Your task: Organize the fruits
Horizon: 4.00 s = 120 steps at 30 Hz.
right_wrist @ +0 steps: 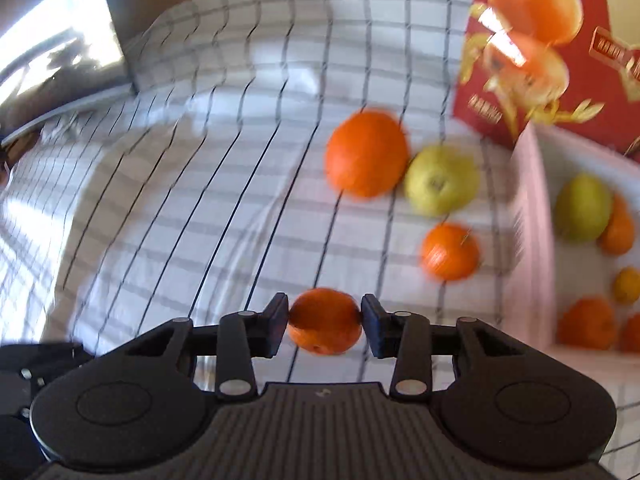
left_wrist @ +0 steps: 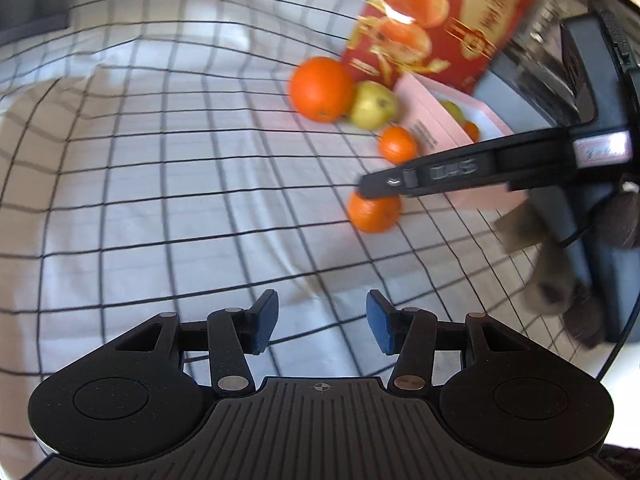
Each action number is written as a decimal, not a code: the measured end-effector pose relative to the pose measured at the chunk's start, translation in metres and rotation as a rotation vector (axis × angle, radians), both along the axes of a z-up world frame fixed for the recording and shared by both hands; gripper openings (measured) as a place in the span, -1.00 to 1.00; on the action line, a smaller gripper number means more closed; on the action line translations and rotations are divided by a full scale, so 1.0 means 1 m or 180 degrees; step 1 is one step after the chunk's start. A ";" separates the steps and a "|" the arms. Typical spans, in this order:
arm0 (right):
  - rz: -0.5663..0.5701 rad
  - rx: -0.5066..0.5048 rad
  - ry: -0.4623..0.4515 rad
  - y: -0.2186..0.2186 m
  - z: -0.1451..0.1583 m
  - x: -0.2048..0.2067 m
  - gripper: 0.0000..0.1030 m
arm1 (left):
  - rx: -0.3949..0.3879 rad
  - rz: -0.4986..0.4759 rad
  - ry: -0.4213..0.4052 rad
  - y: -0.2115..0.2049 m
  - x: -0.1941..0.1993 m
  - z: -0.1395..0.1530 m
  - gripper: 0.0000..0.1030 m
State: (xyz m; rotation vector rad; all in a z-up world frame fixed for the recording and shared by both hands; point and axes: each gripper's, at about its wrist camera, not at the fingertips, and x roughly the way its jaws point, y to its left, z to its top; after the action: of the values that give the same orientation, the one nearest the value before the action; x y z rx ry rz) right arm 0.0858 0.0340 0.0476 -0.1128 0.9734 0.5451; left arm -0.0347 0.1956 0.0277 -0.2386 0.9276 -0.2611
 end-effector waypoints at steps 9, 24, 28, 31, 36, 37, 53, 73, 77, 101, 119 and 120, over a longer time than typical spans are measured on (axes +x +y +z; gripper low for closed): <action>0.0146 -0.0011 -0.0375 0.013 -0.007 -0.021 -0.36 | 0.0021 0.0153 0.0101 -0.004 0.005 -0.003 0.04; -0.0223 -0.0046 -0.0748 -0.038 0.034 -0.016 -0.27 | 0.0268 -0.0190 -0.0172 -0.049 0.052 0.014 0.04; -0.0387 -0.0163 -0.0853 -0.061 0.036 -0.011 -0.15 | 0.0354 -0.0301 -0.0141 -0.056 0.049 0.009 0.03; -0.0367 -0.0259 -0.0915 -0.066 0.032 -0.008 -0.05 | 0.0407 -0.0320 -0.0101 -0.053 0.040 0.003 -0.04; -0.0261 -0.0313 -0.0848 -0.050 0.017 0.011 -0.05 | 0.0253 -0.0187 -0.0020 -0.034 0.028 -0.002 -0.06; -0.0223 -0.0350 -0.0841 -0.044 0.013 0.015 -0.05 | 0.0237 -0.0151 -0.0037 -0.031 0.026 -0.001 -0.06; -0.0150 -0.1031 -0.0834 0.023 -0.031 0.098 0.15 | 0.0091 0.0076 -0.0109 -0.014 0.006 0.007 -0.10; -0.0207 -0.0172 -0.1082 -0.038 0.033 -0.042 -0.58 | 0.0261 -0.0167 -0.0079 -0.037 0.028 -0.003 -0.08; -0.0395 -0.0107 -0.0797 -0.056 0.003 -0.045 -0.58 | 0.0225 -0.0150 -0.0056 -0.037 0.033 -0.004 -0.07; 0.0239 0.0360 -0.0488 -0.066 -0.008 -0.106 -0.05 | -0.0038 0.0068 -0.0038 -0.026 0.041 -0.007 -0.01; 0.1323 0.0861 0.0582 -0.034 -0.028 -0.136 0.30 | 0.0003 0.0162 -0.0028 -0.023 0.029 -0.003 0.01; 0.1351 0.0853 0.0610 -0.033 -0.029 -0.138 0.30 | 0.0014 0.0156 -0.0028 -0.023 0.029 -0.003 0.01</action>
State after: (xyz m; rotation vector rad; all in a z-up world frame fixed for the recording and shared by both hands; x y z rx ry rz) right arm -0.0519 0.0011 0.0188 -0.0260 1.0583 1.0873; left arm -0.0055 0.1722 0.0251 -0.2556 0.9125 -0.2145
